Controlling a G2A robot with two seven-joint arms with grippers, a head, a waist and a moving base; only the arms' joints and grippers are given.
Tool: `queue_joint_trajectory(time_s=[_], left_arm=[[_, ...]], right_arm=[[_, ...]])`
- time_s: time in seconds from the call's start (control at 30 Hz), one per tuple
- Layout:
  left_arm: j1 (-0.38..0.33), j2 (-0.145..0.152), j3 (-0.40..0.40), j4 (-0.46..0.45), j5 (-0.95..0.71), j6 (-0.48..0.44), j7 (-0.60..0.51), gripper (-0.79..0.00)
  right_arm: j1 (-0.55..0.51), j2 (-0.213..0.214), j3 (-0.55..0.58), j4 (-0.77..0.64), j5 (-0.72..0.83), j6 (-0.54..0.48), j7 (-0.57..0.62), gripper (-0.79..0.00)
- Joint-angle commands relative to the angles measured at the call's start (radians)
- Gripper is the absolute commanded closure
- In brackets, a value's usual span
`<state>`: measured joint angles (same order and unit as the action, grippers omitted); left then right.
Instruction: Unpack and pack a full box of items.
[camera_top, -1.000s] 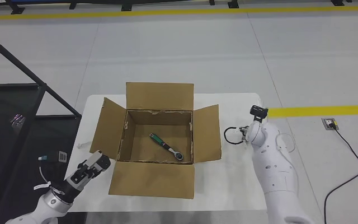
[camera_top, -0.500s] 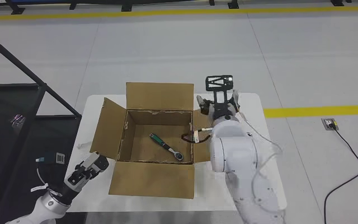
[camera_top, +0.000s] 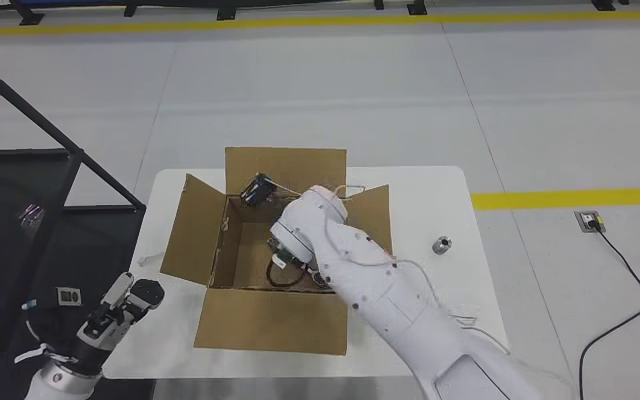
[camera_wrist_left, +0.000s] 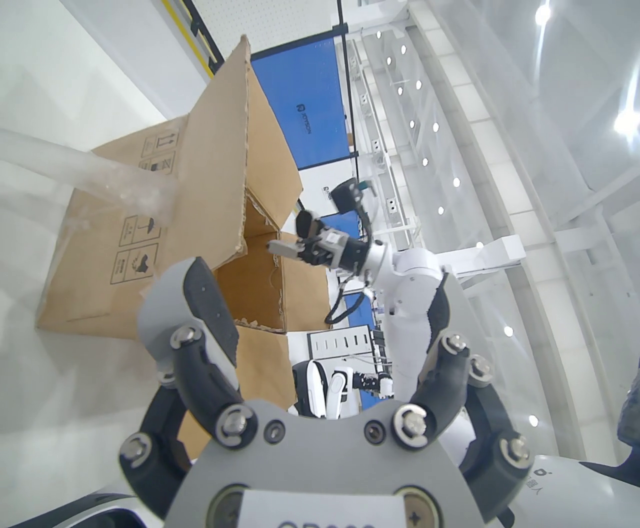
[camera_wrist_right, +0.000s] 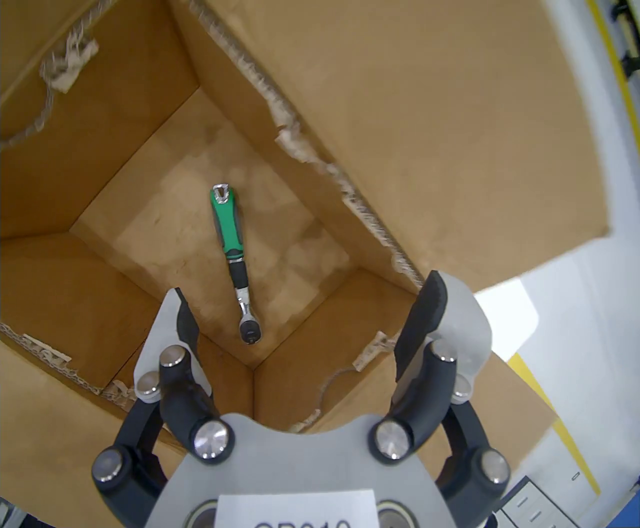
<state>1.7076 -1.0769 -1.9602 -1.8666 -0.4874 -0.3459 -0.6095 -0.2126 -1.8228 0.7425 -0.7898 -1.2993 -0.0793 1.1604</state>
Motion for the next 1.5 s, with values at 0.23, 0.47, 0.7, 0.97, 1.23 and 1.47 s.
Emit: queue_joint_trajectory(time_s=[0.23, 0.47, 0.7, 0.97, 1.23, 1.47], left_arm=[[0.000, 0.000, 0.000, 0.000, 0.002, 0.000, 0.000, -0.785], [-0.002, -0.001, 0.007, -0.007, 0.015, 0.009, 0.005, -0.785], [-0.002, -0.002, 0.012, -0.010, 0.024, 0.012, 0.010, -0.785], [-0.002, -0.002, 0.012, -0.010, 0.024, 0.012, 0.010, -0.785], [0.004, 0.007, -0.004, 0.033, 0.106, 0.050, -0.071, -0.785], [0.008, 0.011, -0.020, 0.045, 0.159, 0.066, -0.089, -0.785]], right_arm=[[0.057, -0.111, -0.043, 0.424, 0.197, -0.075, -0.159, -0.785], [0.075, -0.148, -0.021, 0.572, 0.285, -0.098, -0.236, -0.785], [0.078, -0.155, -0.020, 0.601, 0.289, -0.088, -0.246, -0.727], [0.078, -0.155, -0.020, 0.601, 0.289, -0.088, -0.246, -0.727], [0.078, -0.155, -0.020, 0.601, 0.289, -0.088, -0.246, -0.785], [0.078, -0.155, -0.020, 0.601, 0.289, -0.088, -0.246, -0.785]])
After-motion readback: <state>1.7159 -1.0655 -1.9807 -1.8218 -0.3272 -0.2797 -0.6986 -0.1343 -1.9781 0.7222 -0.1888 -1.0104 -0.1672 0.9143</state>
